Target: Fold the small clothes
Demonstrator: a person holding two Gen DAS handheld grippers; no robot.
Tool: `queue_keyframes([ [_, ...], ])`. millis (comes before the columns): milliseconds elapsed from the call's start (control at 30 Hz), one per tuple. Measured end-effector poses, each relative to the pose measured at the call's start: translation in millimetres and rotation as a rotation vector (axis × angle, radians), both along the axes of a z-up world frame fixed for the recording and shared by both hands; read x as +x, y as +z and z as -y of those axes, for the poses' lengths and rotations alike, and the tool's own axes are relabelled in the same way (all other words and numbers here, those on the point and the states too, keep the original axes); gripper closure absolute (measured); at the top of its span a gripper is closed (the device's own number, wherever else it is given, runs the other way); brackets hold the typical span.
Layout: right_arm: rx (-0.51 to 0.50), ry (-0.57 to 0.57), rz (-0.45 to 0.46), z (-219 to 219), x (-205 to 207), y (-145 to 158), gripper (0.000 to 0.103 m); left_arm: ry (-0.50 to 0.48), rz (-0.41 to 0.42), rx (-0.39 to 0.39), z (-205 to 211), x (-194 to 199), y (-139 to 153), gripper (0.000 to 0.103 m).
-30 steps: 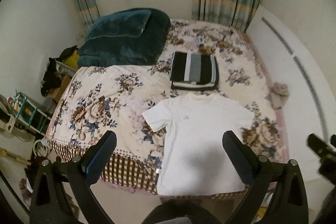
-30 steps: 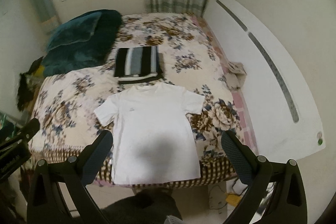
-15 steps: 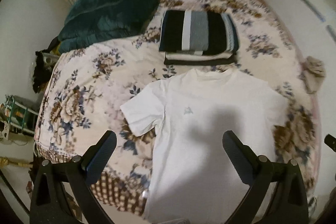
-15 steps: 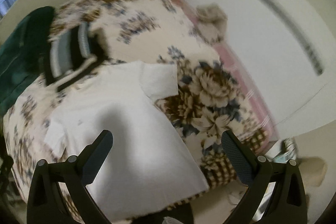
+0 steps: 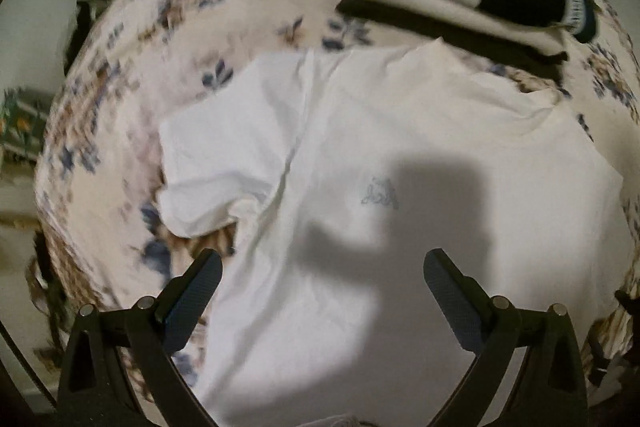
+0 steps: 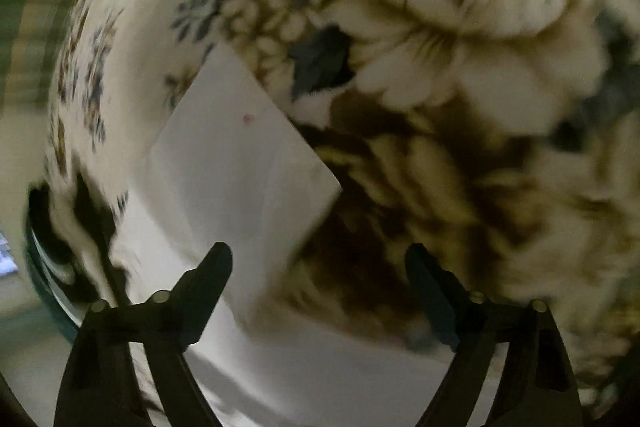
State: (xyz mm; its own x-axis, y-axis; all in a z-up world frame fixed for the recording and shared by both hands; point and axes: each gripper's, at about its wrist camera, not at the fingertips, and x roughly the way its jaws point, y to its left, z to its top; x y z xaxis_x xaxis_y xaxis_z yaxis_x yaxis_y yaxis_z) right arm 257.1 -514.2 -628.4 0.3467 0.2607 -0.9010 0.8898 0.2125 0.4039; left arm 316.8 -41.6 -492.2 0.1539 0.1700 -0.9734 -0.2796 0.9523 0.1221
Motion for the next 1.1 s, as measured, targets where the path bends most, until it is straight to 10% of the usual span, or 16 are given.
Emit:
queue_keyframes([
  [67,-0.003,-0.062,0.052,0.0,6.0,-11.0,0.039,0.02,0.003,-0.017,-0.1,0.0,-9.2,0.0],
  [167,-0.099,-0.056,0.087,-6.9,20.5,-3.6,0.093,0.051,0.014,-0.033,-9.4,-1.3,-14.8,0.0],
  [300,-0.338,0.163,0.093,-46.3,64.0,38.8,0.093,0.104,0.031,-0.035,-32.7,-10.2,-9.2,0.0],
  [600,-0.909,1.16,0.176,-312.0,141.5,76.0,0.094,0.149,0.05,0.113,-103.6,-46.9,-6.9,0.0],
  [767,-0.789,1.439,0.055,-382.9,125.6,16.3,0.086,0.202,0.031,0.118,-137.8,-65.8,-17.2,0.0],
  [900,-0.566,1.292,0.084,-360.3,107.0,29.0,0.047,0.265,0.017,0.023,-158.7,-74.7,-24.7,0.0],
  [1100,-0.47,1.047,0.072,-305.2,86.3,56.0,0.044,0.365,0.044,-0.196,-179.4,-61.8,-45.0,0.001],
])
